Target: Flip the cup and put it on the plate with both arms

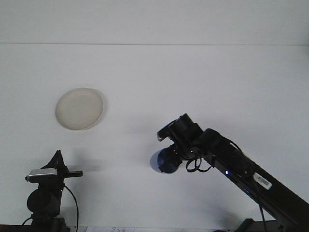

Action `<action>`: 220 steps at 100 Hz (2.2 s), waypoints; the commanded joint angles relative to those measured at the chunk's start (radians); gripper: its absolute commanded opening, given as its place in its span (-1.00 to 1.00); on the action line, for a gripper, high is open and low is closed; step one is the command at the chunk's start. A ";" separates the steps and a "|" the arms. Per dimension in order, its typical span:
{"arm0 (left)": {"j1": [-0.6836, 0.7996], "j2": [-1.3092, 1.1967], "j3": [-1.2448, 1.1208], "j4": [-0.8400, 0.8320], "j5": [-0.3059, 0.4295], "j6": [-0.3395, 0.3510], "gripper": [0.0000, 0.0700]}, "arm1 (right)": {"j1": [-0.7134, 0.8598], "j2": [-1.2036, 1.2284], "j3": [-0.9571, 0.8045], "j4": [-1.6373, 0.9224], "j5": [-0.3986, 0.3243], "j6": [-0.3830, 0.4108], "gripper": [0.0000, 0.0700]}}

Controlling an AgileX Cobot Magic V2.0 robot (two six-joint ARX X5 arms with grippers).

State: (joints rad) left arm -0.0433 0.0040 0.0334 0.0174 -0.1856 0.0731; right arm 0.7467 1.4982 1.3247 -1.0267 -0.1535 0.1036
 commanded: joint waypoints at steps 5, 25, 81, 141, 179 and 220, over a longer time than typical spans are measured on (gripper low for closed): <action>0.000 -0.001 -0.019 0.014 -0.005 0.013 -0.96 | 0.051 0.074 0.038 -0.024 0.004 -0.030 -0.99; 0.000 -0.001 -0.019 0.014 -0.005 0.013 -0.96 | 0.113 0.146 0.039 -0.056 0.010 -0.041 -0.99; 0.000 -0.001 -0.019 0.014 -0.005 0.013 -0.96 | 0.150 0.191 0.050 -0.088 0.047 -0.053 0.55; 0.000 -0.001 -0.019 0.014 -0.005 0.013 -0.96 | 0.133 -0.306 0.093 -0.056 0.158 -0.074 0.55; 0.000 -0.001 -0.019 0.014 -0.005 0.013 -0.96 | 0.138 -0.931 -0.305 0.257 0.497 0.012 0.55; 0.000 -0.001 -0.019 0.015 -0.005 -0.004 -0.96 | 0.138 -1.316 -0.618 0.380 0.495 0.009 0.55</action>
State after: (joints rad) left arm -0.0433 0.0040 0.0334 0.0177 -0.1856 0.0731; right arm 0.8753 0.1898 0.7105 -0.6621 0.3416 0.1028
